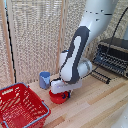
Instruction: Please locate the crimson dish within your space. Move your hand towards it gently. Tenderly hold the bowl carefully using your fingers and raise it. With caution, shift it towards the basket. Kindly let loose of the dish to drop it in the basket.
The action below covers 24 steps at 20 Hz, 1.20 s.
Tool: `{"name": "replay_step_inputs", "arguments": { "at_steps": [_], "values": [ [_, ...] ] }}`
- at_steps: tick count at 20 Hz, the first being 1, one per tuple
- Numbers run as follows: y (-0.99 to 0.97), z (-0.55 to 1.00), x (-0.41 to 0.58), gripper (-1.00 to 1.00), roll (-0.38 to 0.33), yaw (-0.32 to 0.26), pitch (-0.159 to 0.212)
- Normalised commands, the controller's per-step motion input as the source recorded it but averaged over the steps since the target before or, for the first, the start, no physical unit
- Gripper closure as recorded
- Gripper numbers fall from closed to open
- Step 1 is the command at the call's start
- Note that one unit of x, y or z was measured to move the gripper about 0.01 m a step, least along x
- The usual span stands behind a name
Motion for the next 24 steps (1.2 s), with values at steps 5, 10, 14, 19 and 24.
{"name": "replay_step_inputs", "arguments": {
  "at_steps": [5,10,14,19,24],
  "values": [
    [0.13,0.41,0.051,1.00,0.000,0.000,0.001],
    [0.11,0.89,0.267,1.00,0.034,0.023,0.010],
    [0.09,0.93,0.470,1.00,0.060,0.006,0.063],
    [0.15,0.88,0.559,1.00,0.073,0.020,0.075],
    [0.50,0.82,0.569,1.00,0.084,0.059,0.139]
  ]
}}
